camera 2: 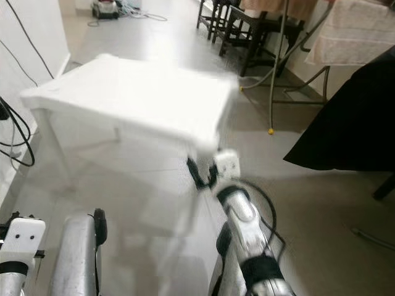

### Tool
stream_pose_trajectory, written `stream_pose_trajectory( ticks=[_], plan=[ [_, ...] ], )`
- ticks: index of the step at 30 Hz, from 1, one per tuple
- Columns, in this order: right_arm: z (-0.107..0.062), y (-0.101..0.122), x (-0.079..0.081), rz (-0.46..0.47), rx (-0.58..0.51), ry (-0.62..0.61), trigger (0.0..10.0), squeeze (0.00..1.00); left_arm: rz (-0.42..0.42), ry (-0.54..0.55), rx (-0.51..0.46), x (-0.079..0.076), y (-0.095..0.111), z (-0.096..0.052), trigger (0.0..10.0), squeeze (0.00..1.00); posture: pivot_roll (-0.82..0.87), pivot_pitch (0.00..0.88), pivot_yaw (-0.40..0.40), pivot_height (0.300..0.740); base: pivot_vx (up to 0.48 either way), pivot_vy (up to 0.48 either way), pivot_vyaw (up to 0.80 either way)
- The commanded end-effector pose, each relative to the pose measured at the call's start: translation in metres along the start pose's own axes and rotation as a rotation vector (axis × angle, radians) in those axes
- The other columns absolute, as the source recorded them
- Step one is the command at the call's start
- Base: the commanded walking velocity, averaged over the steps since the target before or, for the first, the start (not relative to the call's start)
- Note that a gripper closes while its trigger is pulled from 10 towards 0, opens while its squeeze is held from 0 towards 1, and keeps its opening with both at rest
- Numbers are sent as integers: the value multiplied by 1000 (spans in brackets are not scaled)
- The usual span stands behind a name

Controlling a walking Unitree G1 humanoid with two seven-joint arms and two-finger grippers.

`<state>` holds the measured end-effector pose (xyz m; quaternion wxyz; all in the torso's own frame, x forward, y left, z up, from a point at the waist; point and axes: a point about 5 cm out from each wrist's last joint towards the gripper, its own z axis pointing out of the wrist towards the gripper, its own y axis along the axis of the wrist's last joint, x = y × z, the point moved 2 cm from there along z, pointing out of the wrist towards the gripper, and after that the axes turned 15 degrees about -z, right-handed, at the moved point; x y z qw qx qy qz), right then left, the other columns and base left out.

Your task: Building children table

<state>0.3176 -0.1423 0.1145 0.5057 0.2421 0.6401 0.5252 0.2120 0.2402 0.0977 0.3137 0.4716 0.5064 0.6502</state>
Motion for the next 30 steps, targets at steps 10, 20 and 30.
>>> stream_pose_trajectory(
  ticks=[10,20,30],
  plan=[
    [-20,0,-15,66,149,-60,10000,1000,-1,-16,11,-4,-4,-1,10000,0,69,0,-104,300,0,0,0],
    [-37,-5,13,276,306,162,10000,1000,1,-10,22,-1,-7,-4,10000,0,67,0,-111,300,0,0,0],
    [-46,28,1,152,256,222,10000,1000,-3,-10,23,-1,-6,-5,10000,0,41,0,-105,300,0,0,0]
  ],
)
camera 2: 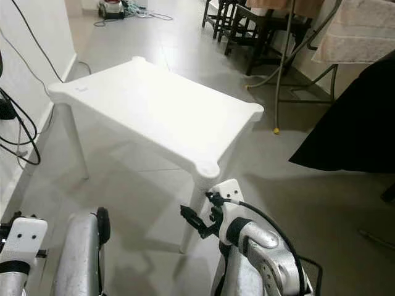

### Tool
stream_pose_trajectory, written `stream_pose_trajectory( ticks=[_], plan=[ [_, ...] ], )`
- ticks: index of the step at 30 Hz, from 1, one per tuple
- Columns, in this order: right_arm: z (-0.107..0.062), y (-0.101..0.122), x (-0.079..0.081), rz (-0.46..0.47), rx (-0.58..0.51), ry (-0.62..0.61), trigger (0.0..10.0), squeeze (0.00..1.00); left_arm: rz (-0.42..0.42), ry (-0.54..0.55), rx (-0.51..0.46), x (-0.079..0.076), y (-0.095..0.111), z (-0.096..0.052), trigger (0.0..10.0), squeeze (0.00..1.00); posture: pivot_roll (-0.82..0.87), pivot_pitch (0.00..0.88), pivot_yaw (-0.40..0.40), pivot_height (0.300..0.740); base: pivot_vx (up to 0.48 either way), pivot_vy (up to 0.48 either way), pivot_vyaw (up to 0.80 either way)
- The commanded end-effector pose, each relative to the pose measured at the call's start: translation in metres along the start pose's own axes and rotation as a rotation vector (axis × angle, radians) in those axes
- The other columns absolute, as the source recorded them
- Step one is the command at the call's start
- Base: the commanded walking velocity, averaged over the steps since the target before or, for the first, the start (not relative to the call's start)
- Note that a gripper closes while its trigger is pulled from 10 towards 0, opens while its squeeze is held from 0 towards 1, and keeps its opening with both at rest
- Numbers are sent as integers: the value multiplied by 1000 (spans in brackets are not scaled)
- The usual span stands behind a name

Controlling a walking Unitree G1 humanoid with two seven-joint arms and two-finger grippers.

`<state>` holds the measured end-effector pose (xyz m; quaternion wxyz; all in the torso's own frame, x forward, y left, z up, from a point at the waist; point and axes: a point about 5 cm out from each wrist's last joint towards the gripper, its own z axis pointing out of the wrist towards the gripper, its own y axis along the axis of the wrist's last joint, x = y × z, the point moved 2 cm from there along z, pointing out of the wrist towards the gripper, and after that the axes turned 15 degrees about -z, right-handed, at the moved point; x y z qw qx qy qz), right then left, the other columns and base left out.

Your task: Building children table

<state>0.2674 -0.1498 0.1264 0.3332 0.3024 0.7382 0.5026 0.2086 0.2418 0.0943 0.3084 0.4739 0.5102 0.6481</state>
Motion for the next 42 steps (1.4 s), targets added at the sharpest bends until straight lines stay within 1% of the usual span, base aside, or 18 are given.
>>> stream_pose_trajectory(
  ticks=[1,3,6,9,13,15,17,18,20,21,22,25,26,28,30,36,38,42],
  plan=[
    [-3,21,-8,-84,-56,-68,10000,1000,-8,-11,7,-2,-2,-2,10000,0,38,0,-103,300,0,0,0],
    [-6,38,-9,-127,-117,-137,10000,1000,-9,-8,6,0,-1,-3,10000,0,40,0,-103,300,0,0,0],
    [-9,43,-6,-155,-116,-139,10000,1000,-9,-6,7,0,-1,-4,10000,0,44,0,-101,300,0,0,0],
    [-10,45,-7,-169,-121,-160,10000,1000,-10,-5,6,1,-1,-5,10000,0,46,0,-101,300,0,0,0],
    [-11,49,-19,-180,-113,-256,10000,1000,-8,-1,4,3,0,-6,10000,0,50,0,-96,300,0,0,0],
    [-5,57,-35,-178,-139,-360,10000,1000,-9,2,-4,4,2,-3,10000,0,59,0,-96,300,0,0,0],
    [-5,57,-35,-178,-139,-360,10000,1000,-9,2,-4,4,2,-3,10000,0,59,0,-96,300,0,0,0],
    [-4,60,-38,-176,-148,-386,10000,1000,-9,4,-7,4,3,-3,10000,0,59,0,-96,300,0,0,0],
    [-4,75,-45,-139,-231,-471,10000,1000,-21,15,-24,7,7,-3,10000,0,62,0,-96,300,0,0,0],
    [-3,80,-45,-124,-263,-479,10000,1000,-27,17,-30,8,9,-3,10000,0,62,0,-96,300,0,0,0],
    [-1,84,-41,-116,-284,-471,10000,63,-37,14,-43,8,13,-4,10000,0,68,0,-95,300,0,0,0],
    [2,85,-36,-119,-292,-447,10000,63,-46,6,-56,7,17,-4,10000,0,68,0,-95,300,0,0,0],
    [5,85,-29,-123,-296,-423,10000,0,-61,-12,-76,4,23,-6,10000,0,75,0,-95,300,0,0,0],
    [13,82,-16,-128,-295,-366,10000,0,-98,-41,-108,-3,37,-9,10000,0,84,0,-94,300,0,0,0],
    [19,80,-9,-130,-293,-328,10000,0,-134,-68,-139,-7,48,-11,10000,0,84,0,-94,300,0,0,0],
    [23,78,-6,-124,-288,-314,10000,0,-174,-99,-163,-9,56,-12,10000,0,91,0,-96,300,0,0,0],
    [33,79,-4,-105,-273,-295,10000,0,-212,-120,-209,-10,71,-10,10000,0,92,0,-98,310,0,0,0],
    [40,80,-3,-97,-264,-285,10000,0,-217,-122,-244,-9,82,-9,10000,0,95,0,-99,320,0,0,0]
  ],
)
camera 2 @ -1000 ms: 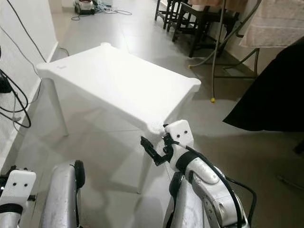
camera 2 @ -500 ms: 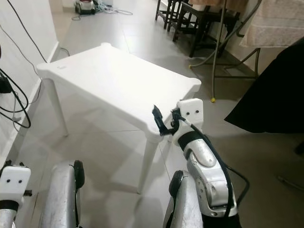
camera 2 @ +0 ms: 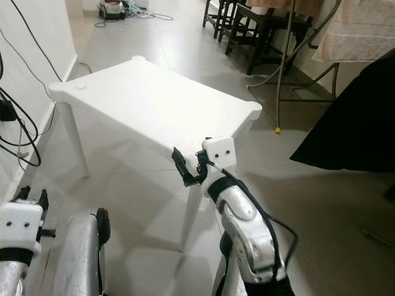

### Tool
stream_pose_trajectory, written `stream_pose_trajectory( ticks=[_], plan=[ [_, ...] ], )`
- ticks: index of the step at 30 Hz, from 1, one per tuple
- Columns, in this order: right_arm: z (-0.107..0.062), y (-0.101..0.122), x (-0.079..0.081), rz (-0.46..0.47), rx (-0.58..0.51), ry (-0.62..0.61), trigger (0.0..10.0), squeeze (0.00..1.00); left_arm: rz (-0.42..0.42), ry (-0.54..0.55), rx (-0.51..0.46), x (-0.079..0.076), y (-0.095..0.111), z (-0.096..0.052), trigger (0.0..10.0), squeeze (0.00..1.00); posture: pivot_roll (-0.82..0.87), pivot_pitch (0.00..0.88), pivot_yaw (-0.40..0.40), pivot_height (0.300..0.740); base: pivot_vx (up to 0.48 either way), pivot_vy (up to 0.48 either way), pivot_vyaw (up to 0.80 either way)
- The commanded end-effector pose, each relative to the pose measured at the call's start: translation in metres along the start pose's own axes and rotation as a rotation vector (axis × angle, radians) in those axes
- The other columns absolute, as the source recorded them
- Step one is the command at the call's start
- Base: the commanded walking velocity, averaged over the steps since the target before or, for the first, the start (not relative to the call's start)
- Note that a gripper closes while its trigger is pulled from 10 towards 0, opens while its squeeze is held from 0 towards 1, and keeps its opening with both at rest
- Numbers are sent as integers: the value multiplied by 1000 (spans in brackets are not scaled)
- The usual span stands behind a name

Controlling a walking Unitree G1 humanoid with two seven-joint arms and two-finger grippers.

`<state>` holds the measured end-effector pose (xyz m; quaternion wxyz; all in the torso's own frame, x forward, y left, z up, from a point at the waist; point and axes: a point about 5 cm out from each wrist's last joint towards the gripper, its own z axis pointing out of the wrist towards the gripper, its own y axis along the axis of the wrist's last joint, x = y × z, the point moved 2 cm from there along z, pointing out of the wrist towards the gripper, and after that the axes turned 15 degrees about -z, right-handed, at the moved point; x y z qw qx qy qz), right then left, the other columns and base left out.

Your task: Building children table

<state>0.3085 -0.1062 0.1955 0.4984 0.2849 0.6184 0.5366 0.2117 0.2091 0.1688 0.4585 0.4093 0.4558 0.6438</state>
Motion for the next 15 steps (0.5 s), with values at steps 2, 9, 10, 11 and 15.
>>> stream_pose_trajectory(
  ticks=[2,9,10,11,15],
  plan=[
    [3,-4,3,-2,20,4,10000,0,-5,-12,-1,-1,5,-1,10000,0,97,0,-101,330,0,0,0],
    [2,-7,7,1,25,5,10000,0,-10,-20,-4,-1,12,-1,10000,0,94,0,-98,350,0,0,0],
    [2,-8,7,-1,26,4,10000,0,-15,-26,-7,-2,13,0,10000,0,94,0,-98,355,0,0,0],
    [1,-7,6,-9,21,-5,10000,0,-21,-36,-7,-4,14,0,10000,0,90,0,-95,360,0,0,0],
    [-1,-4,-3,-21,-5,-71,10000,0,-36,-74,-5,-11,15,1,10000,0,85,0,-89,375,0,0,0]
  ],
)
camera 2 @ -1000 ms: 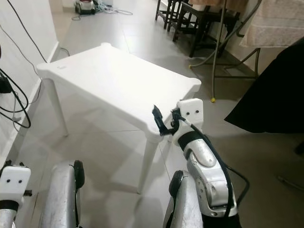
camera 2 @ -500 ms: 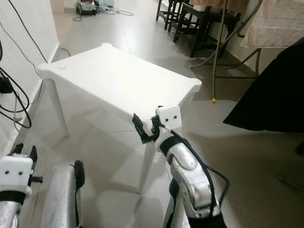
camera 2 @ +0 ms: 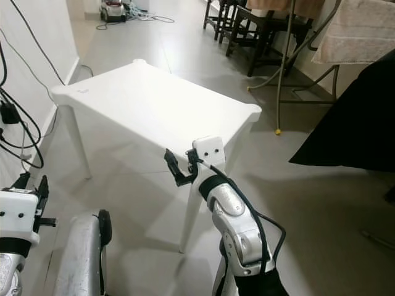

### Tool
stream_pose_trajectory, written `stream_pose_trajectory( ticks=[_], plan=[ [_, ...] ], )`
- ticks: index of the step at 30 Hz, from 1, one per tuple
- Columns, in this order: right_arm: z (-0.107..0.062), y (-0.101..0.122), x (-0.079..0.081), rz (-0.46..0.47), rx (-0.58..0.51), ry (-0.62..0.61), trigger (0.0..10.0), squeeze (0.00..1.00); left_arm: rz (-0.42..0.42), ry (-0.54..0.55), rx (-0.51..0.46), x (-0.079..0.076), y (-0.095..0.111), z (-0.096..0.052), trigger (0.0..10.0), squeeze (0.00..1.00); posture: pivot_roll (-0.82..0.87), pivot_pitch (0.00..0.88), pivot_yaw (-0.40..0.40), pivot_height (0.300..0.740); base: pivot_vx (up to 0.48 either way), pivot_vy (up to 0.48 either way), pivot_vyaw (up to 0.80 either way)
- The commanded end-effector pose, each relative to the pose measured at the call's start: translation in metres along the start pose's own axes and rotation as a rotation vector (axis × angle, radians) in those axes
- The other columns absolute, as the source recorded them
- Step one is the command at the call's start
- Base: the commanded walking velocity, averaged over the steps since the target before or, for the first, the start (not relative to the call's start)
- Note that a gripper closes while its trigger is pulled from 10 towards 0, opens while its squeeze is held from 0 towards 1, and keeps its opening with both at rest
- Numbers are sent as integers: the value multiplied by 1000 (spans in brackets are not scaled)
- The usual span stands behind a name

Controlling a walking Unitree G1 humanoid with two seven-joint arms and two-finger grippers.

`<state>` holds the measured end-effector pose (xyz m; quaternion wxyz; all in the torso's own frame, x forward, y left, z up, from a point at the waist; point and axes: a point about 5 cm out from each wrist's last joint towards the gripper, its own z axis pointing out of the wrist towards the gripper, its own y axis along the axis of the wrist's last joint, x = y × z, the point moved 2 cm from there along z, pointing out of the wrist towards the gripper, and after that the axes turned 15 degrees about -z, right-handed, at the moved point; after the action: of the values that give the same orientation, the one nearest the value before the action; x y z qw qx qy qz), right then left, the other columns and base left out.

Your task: Building children table

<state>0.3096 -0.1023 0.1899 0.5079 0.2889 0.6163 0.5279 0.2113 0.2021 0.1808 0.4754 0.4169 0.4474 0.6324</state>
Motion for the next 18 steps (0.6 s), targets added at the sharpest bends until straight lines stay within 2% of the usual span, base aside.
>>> stream_pose_trajectory(
  ticks=[1,13,16,18],
  plan=[
    [-4,2,-10,-8,-18,-68,10000,0,-21,-42,4,-7,2,0,10000,0,85,0,-89,380,0,0,0],
    [-4,1,-9,-9,-21,-68,10000,0,0,-45,27,-7,0,-1,10000,0,90,0,-87,410,0,0,0],
    [-6,-5,-6,4,24,-59,10000,0,16,-43,37,-6,-1,-2,10000,0,90,0,-95,420,0,0,0],
    [-11,-16,-5,32,90,-61,10000,0,38,-29,39,-4,-2,-3,10000,0,87,0,-99,430,0,0,0]
  ],
)
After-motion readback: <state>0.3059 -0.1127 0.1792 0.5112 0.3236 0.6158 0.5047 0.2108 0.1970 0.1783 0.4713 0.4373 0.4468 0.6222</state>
